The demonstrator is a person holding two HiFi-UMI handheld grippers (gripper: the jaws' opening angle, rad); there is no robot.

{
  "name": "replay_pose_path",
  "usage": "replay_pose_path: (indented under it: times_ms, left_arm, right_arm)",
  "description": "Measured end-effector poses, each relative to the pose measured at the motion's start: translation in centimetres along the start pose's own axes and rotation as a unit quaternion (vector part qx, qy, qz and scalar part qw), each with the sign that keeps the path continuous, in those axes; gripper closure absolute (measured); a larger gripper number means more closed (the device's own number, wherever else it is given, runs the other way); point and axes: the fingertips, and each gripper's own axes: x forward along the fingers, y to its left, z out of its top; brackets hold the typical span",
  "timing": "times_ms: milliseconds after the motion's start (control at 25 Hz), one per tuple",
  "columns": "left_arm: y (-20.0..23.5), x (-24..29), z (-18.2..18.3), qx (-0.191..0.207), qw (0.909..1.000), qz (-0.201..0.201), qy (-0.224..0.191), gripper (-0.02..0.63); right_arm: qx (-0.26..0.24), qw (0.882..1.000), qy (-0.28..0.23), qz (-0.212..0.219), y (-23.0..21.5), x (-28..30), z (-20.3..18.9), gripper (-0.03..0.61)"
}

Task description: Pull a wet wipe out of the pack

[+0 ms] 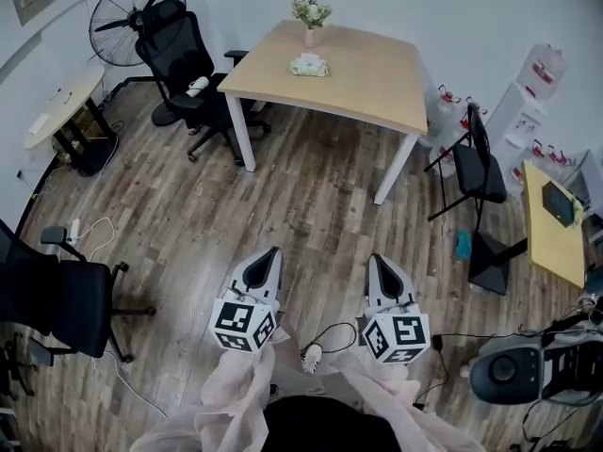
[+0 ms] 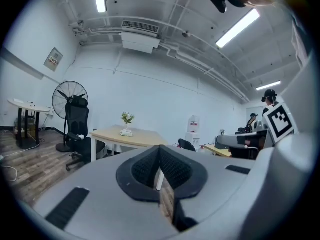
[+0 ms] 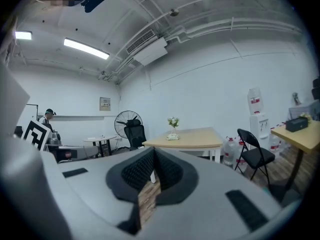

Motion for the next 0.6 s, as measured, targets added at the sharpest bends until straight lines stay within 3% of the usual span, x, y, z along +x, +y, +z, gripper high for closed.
replay_pose_path:
  times_ms: [280, 600]
  left_arm:
    - [-1.7, 1.0, -0.4, -0.014, 0.9998, -0.013, 0.008, 0.603]
    - [-0.3, 4.9, 0.8, -0.013, 0.9996, -0.026, -0.002, 0.603]
  right_arm:
    - [0.010, 1.000, 0.001, 0.005, -1.6, 0.3, 0.0, 0.568]
    - [0.020, 1.000, -0.007, 0.010, -2.8, 4.1, 0.6, 0.568]
